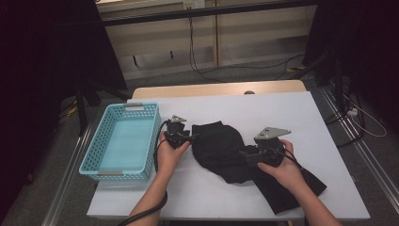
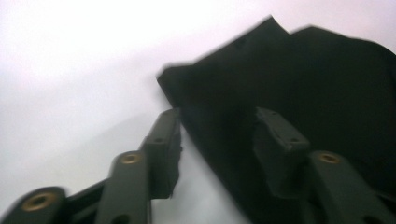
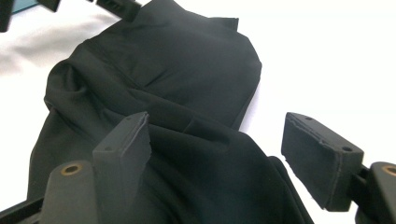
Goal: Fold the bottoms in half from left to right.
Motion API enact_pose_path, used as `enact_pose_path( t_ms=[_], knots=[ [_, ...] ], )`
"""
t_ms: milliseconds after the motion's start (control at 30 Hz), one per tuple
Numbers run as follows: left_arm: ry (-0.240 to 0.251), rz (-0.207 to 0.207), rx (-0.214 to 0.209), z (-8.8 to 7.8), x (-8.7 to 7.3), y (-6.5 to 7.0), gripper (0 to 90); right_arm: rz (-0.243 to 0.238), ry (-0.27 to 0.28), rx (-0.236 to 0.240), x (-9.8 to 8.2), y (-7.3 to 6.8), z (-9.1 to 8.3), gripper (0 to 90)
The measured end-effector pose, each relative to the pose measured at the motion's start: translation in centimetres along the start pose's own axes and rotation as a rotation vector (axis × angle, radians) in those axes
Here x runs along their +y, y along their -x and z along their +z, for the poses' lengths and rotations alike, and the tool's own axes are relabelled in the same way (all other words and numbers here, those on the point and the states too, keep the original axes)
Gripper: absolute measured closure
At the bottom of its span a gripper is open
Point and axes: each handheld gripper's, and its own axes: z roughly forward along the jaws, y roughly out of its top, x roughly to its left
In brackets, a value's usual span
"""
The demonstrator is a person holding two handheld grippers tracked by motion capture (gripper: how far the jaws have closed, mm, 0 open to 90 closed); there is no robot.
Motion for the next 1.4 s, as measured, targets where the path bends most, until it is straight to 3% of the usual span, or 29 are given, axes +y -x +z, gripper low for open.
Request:
enact_pose_path(
  t_ms=[67,100,267,300,433,733,900,1000,1067,1133,1200,1267,1333,1400],
  knots=[
    [0.008,0.035,0.027,0.5,0.5,-0.1,50.5,0.000,0.001,0.001,0.0,0.0,0.0,23.1],
    [0.018,0.013,0.017,0.7,0.6,0.0,53.4,0.000,0.001,0.003,0.0,0.0,0.0,23.1],
    [-0.028,0.025,0.011,1.8,0.7,-0.1,65.6,-0.007,-0.005,0.003,0.0,0.0,0.0,22.8],
    [-0.028,0.007,0.006,1.9,0.6,-0.1,71.7,-0.008,-0.006,0.004,-0.1,-0.1,0.0,22.7],
    [-0.045,-0.013,0.003,1.4,0.6,-0.4,85.0,-0.005,-0.006,0.003,-0.1,-0.1,0.0,22.4],
    [-0.045,-0.059,0.033,-0.7,0.5,-1.5,86.4,0.000,0.000,-0.003,-0.1,0.2,-0.1,19.4],
    [-0.055,-0.062,0.092,-0.7,0.3,-1.6,89.8,0.016,0.008,-0.011,-0.1,0.6,-0.2,18.4],
    [-0.062,-0.092,0.076,-0.7,0.2,-2.0,90.0,0.024,0.016,-0.017,-0.1,1.0,-0.5,18.4],
    [-0.055,-0.074,0.072,-0.5,0.1,-1.9,85.2,0.033,0.021,-0.021,-0.1,1.2,-0.6,18.3],
    [-0.039,-0.037,0.041,-0.1,0.3,-1.7,76.4,0.038,0.024,-0.024,-0.2,1.4,-0.7,18.3],
    [-0.032,0.003,0.058,0.3,0.5,-1.4,69.7,0.041,0.023,-0.022,-0.2,1.5,-0.8,18.3],
    [0.005,0.024,0.013,1.0,0.8,-1.0,65.2,0.041,0.023,-0.022,-0.2,1.5,-0.8,18.3],
    [-0.016,0.066,-0.001,1.5,1.0,-0.7,64.1,0.040,0.023,-0.020,-0.2,1.5,-0.8,18.2],
    [-0.035,0.072,-0.011,2.0,1.0,-0.4,64.4,0.043,0.020,-0.020,-0.2,1.5,-0.7,18.0]
  ],
)
